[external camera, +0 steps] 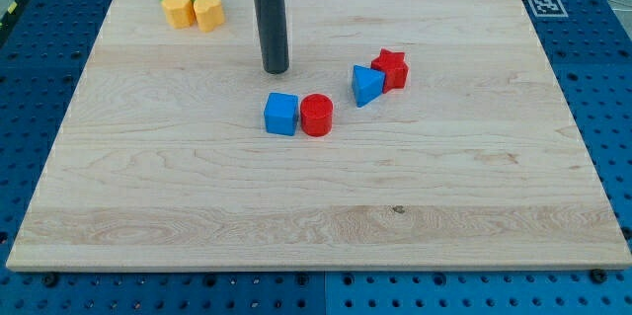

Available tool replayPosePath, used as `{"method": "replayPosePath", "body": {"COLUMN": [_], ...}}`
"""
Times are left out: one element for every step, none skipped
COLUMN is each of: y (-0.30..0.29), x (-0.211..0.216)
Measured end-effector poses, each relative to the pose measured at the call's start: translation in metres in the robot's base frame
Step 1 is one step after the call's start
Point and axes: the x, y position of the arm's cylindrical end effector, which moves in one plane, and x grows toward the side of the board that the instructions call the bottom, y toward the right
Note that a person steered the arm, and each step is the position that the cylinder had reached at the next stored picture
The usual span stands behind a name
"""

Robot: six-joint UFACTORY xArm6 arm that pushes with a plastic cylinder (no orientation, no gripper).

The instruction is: Move the blue cube diagonally left of the red circle

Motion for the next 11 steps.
{"method": "replayPosePath", "body": {"y": [0.0,0.005,0.053,0.058,0.086,0.096,0.115,0.137,0.146,0.145,0.14], "x": [0.029,0.031,0.036,0.055,0.068,0.076,0.096,0.111,0.136,0.165,0.172]}}
